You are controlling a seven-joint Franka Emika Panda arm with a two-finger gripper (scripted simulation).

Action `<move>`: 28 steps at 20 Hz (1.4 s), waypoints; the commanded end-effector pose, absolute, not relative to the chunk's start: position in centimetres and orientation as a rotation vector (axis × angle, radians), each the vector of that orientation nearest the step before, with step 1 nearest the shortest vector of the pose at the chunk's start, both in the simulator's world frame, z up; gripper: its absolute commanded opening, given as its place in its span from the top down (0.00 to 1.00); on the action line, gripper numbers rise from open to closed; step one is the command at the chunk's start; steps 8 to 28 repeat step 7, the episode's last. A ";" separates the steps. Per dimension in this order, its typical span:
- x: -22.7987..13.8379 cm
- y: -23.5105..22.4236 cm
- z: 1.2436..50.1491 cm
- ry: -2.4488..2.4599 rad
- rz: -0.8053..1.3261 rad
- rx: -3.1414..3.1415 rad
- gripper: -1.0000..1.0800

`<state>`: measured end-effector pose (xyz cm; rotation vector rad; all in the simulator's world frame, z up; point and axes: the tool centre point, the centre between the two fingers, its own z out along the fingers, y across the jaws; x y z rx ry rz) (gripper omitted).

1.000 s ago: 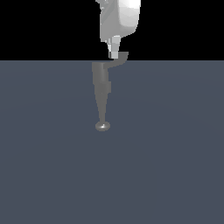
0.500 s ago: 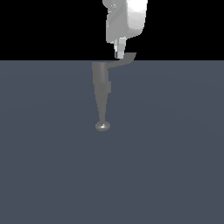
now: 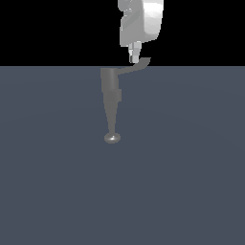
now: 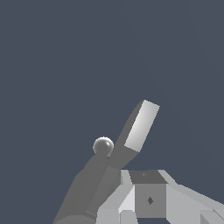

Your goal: Turn on the faucet by rotating a designated handle.

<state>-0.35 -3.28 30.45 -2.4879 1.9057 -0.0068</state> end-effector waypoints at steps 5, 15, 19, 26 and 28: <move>1.2 -6.5 29.9 1.955 0.000 -2.459 1.00; 1.5 -6.7 29.9 1.957 0.000 -2.458 1.00; 1.5 -6.7 29.9 1.957 0.000 -2.458 1.00; 1.5 -6.7 29.9 1.957 0.000 -2.458 1.00; 1.5 -6.7 29.9 1.957 0.000 -2.458 1.00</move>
